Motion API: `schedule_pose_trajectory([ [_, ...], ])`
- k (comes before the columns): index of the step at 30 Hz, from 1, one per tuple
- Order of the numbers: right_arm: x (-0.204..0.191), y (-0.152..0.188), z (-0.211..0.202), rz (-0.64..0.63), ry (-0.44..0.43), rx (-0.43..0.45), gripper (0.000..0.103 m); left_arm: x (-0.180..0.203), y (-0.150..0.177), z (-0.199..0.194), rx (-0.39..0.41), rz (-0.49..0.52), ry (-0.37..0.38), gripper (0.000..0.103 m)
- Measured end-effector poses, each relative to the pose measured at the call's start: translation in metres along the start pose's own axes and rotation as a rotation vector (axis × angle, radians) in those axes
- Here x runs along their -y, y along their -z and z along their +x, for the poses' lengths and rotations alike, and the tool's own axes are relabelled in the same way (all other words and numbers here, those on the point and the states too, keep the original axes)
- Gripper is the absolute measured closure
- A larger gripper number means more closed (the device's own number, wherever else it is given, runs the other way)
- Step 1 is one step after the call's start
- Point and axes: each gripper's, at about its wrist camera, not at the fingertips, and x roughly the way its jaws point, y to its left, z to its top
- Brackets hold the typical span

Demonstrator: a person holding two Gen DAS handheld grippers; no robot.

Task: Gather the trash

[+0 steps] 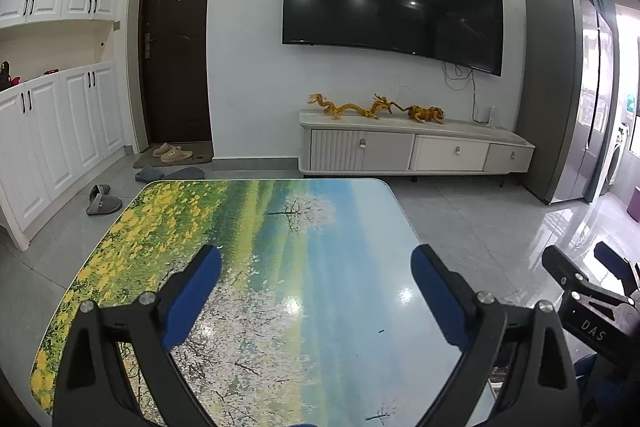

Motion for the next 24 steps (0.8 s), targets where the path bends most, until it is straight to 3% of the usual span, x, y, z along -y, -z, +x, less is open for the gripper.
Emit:
schedule_pose_trajectory([
  [24,-0.001,-0.004,-0.009,-0.013,0.024,0.032,0.000,0.003,-0.005,-0.015,0.038,-0.005,0.030,0.007],
])
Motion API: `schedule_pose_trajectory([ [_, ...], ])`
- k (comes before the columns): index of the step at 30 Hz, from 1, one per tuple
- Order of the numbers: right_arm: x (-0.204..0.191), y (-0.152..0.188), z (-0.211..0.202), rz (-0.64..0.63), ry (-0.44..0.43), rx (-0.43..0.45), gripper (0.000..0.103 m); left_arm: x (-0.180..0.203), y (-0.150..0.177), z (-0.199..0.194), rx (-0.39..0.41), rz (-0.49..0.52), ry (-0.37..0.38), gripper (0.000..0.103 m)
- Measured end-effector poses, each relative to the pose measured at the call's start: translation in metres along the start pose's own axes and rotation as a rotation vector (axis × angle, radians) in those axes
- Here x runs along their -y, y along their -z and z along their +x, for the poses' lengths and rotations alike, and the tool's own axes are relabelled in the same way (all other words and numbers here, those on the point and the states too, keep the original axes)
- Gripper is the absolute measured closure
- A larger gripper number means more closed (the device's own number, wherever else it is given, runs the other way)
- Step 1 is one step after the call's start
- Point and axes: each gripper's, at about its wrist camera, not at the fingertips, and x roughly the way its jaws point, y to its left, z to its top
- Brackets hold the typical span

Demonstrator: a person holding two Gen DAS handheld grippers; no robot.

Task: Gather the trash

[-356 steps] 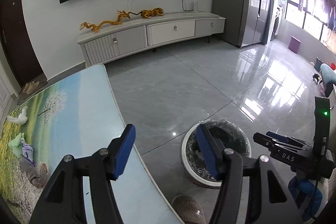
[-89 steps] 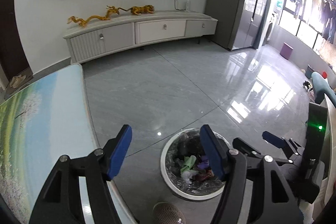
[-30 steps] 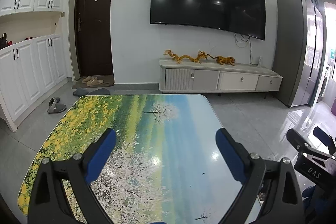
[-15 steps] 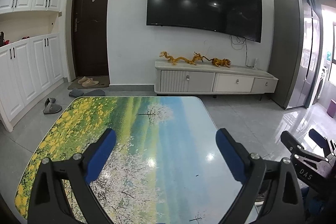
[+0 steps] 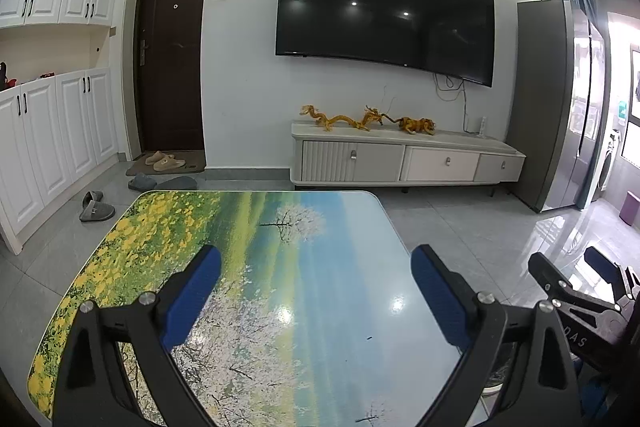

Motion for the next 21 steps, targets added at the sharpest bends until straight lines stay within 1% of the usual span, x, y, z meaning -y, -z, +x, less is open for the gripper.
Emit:
schedule_pose_trajectory([
  [21,0.0029,0.0006,-0.0033,0.001,0.017,0.017,0.000,0.0015,0.0014,0.0008,-0.007,0.003,0.012,0.007],
])
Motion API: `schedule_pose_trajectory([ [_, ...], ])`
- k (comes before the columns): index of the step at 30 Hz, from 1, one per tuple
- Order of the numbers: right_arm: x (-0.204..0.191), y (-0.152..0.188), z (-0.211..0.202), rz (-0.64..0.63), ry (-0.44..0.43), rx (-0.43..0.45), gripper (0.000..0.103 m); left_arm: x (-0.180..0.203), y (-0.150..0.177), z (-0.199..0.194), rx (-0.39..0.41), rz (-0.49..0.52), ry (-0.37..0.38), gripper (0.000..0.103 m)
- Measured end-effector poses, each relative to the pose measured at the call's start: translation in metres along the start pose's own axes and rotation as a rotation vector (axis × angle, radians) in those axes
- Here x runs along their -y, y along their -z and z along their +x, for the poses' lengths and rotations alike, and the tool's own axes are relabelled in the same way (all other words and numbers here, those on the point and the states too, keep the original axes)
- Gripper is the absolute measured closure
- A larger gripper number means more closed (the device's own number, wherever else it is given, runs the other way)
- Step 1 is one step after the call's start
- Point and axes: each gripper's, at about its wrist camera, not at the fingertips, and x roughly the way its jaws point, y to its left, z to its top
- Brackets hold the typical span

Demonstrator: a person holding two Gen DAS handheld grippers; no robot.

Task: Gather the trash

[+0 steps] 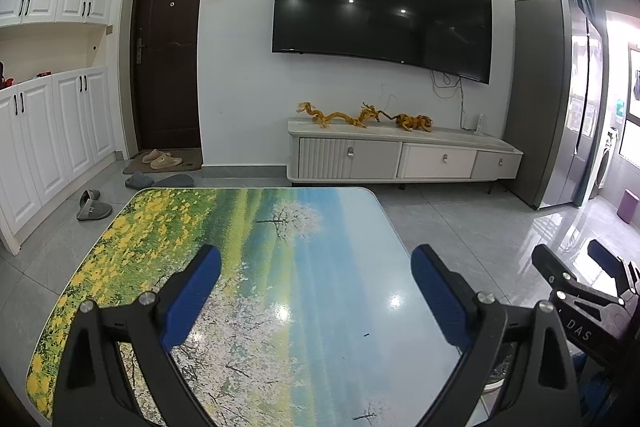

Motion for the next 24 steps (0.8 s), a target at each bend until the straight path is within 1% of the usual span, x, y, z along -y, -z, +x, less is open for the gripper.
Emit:
schedule_pose_trajectory([
  [24,0.0002,-0.0003,-0.0022,0.000,0.007,0.004,0.000,-0.0018,0.0035,0.0024,-0.008,-0.004,0.002,0.007],
])
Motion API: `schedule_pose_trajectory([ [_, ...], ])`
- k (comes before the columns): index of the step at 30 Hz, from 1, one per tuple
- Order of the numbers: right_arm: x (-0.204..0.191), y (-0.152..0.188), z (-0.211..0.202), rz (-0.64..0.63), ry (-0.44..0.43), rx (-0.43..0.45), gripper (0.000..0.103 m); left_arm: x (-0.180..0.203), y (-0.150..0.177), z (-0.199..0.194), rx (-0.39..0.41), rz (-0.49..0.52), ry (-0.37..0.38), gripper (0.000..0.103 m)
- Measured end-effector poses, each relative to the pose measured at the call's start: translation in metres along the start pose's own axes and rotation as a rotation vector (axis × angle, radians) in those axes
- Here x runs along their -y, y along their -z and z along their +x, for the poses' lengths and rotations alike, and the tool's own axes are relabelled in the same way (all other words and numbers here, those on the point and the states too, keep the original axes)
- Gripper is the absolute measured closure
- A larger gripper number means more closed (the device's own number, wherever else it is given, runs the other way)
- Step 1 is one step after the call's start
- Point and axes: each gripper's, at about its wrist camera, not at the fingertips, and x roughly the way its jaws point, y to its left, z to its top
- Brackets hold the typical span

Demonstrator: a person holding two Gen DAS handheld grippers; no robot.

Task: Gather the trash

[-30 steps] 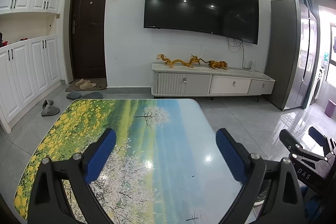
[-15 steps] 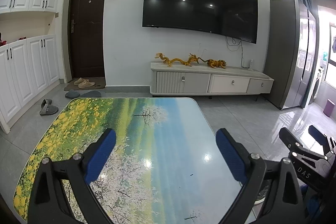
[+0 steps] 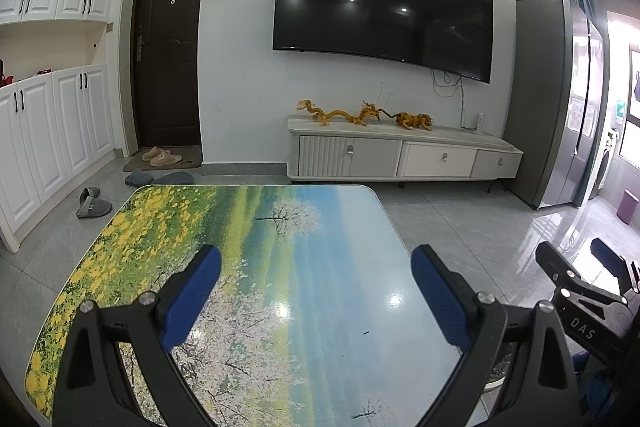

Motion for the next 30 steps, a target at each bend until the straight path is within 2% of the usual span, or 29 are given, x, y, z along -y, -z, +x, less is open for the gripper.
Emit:
schedule_pose_trajectory([
  [30,-0.0013,0.0013,-0.0021,0.004,0.016,-0.001,0.000,-0.0018,0.0006,0.0004,-0.007,-0.006,-0.005,0.007],
])
